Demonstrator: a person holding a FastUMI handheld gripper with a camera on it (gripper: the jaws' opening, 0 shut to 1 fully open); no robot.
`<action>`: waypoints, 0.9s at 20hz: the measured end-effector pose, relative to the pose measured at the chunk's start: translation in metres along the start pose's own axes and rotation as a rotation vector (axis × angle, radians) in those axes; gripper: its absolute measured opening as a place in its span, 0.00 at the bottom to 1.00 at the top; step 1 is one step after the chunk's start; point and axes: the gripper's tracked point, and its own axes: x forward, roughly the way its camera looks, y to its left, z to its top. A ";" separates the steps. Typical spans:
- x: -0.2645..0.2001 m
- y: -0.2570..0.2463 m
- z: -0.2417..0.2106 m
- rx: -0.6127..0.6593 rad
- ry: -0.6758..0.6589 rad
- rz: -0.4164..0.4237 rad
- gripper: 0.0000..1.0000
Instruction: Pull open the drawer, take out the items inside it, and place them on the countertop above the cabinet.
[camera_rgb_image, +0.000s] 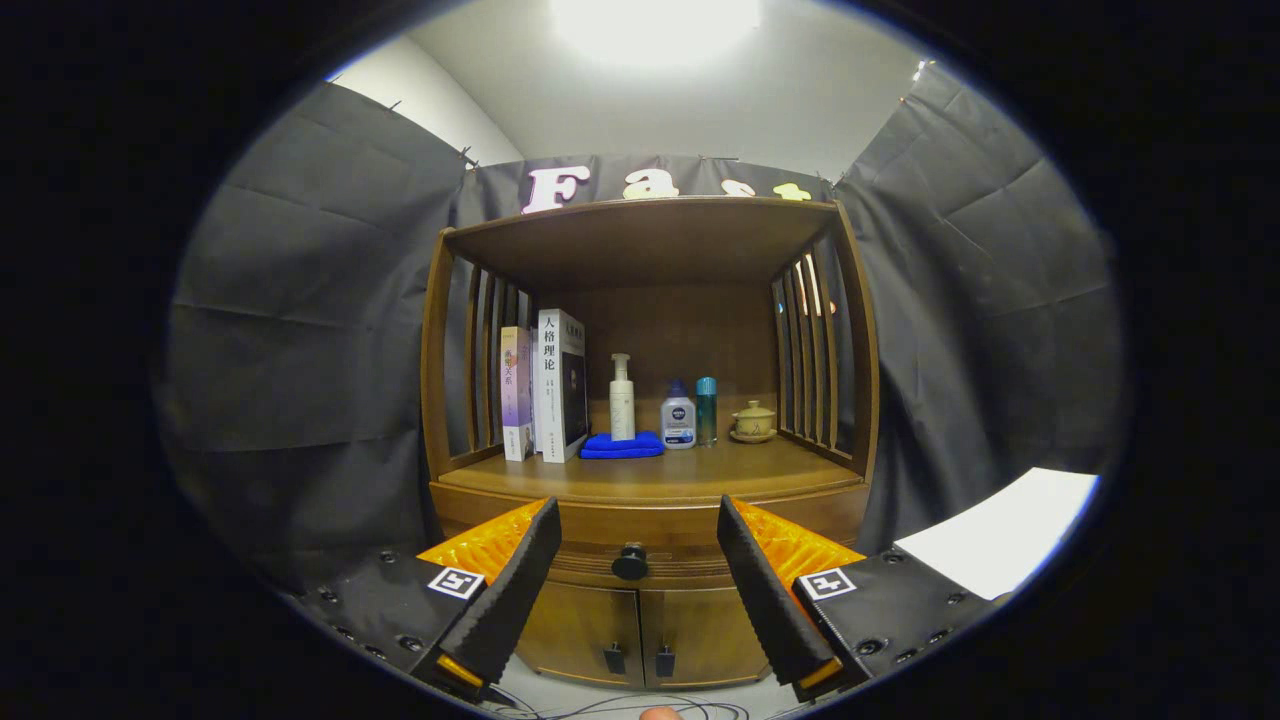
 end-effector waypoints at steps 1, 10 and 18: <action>0.003 -0.002 0.001 0.001 -0.005 -0.003 0.98; 0.046 -0.012 -0.012 0.002 -0.026 -0.018 0.98; 0.092 0.001 -0.078 -0.026 0.096 0.027 0.99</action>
